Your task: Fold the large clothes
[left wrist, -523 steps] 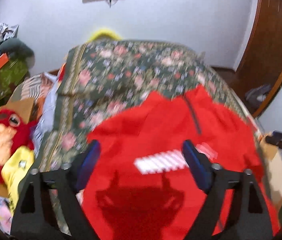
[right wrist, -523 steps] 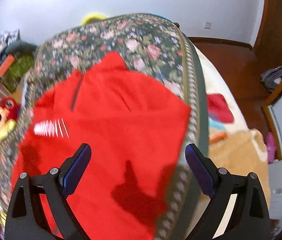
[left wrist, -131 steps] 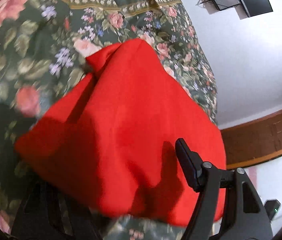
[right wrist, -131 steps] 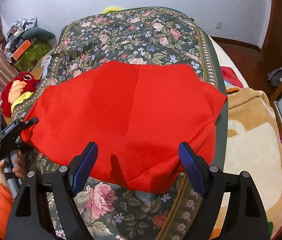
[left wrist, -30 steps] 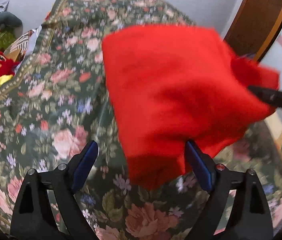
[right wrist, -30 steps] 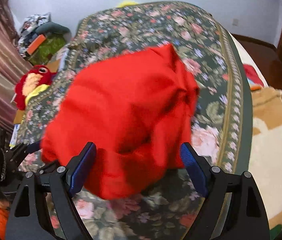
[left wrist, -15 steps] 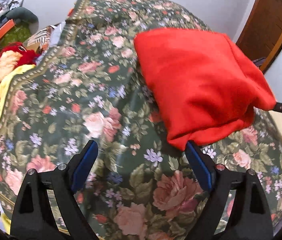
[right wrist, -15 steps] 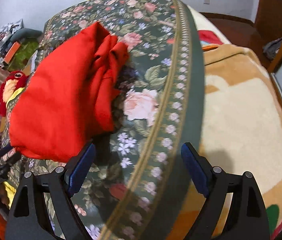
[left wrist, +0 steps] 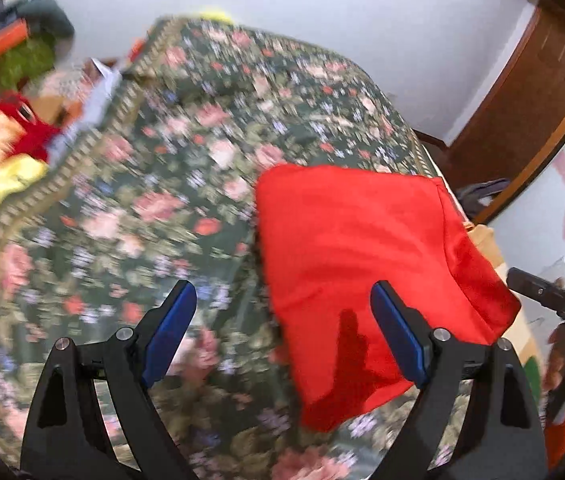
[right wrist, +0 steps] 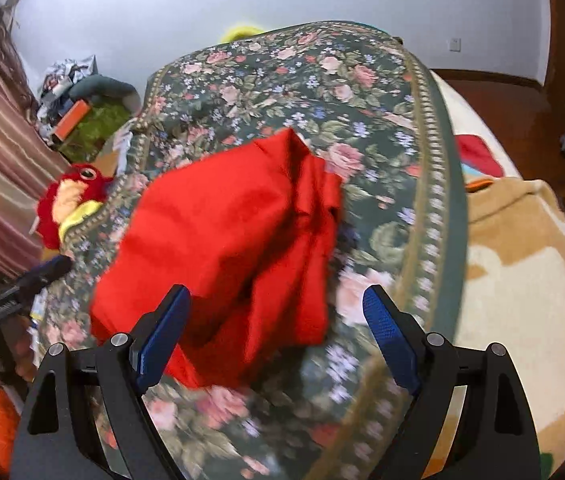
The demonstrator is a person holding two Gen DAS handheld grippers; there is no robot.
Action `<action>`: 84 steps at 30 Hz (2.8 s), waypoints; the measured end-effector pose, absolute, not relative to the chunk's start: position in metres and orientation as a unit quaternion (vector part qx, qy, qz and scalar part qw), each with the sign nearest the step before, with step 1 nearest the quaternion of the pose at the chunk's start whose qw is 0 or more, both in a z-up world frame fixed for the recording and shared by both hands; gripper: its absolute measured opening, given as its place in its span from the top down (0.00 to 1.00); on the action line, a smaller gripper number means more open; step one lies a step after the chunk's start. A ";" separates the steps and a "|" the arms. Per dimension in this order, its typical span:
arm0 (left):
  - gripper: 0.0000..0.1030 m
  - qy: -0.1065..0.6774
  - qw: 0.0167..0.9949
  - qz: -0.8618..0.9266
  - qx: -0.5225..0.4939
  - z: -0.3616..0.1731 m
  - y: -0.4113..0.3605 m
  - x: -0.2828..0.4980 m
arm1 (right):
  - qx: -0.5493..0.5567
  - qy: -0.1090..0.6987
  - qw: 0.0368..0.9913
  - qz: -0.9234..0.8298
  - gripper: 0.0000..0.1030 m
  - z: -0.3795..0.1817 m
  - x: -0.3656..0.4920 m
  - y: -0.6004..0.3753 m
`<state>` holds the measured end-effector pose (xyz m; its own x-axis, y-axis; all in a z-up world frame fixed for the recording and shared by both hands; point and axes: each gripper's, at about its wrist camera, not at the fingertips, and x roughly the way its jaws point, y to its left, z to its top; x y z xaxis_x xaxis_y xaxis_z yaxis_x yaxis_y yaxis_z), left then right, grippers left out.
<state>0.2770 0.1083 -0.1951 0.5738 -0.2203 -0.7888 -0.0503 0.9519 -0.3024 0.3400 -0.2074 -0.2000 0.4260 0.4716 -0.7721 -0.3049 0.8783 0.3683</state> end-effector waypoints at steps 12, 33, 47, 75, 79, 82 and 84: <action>0.14 0.518 0.786 -0.125 -0.315 -0.271 0.118 0.330 | 0.119 0.571 0.774 0.247 0.16 -0.265 0.394 -0.193; 0.55 0.516 0.744 -0.204 -0.372 -0.272 0.115 0.350 | 0.215 0.587 0.729 0.279 0.71 -0.264 0.410 -0.181; 0.59 0.421 0.828 -0.183 -0.323 -0.168 0.206 0.317 | 0.168 0.517 0.761 0.353 0.75 -0.181 0.408 -0.079; 0.45 0.519 0.804 -0.013 -0.288 -0.317 0.363 0.420 | 0.095 0.613 0.722 0.307 0.55 -0.320 0.495 0.080; 0.41 0.512 0.817 0.000 -0.265 -0.307 0.361 0.394 | 0.048 0.615 0.723 0.311 0.48 -0.310 0.481 0.071; 0.37 0.507 0.830 0.020 -0.232 -0.295 0.356 0.372 | 0.008 0.601 0.735 0.313 0.46 -0.297 0.461 0.065; 0.36 0.500 0.834 0.028 -0.231 -0.290 0.355 0.359 | -0.025 0.596 0.745 0.298 0.34 -0.296 0.456 0.062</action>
<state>0.3595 0.3549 -0.2898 0.4980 -0.1840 -0.8475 -0.2777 0.8920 -0.3568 0.4558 0.0619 -0.2958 0.1114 0.4144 -0.9033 -0.4744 0.8208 0.3181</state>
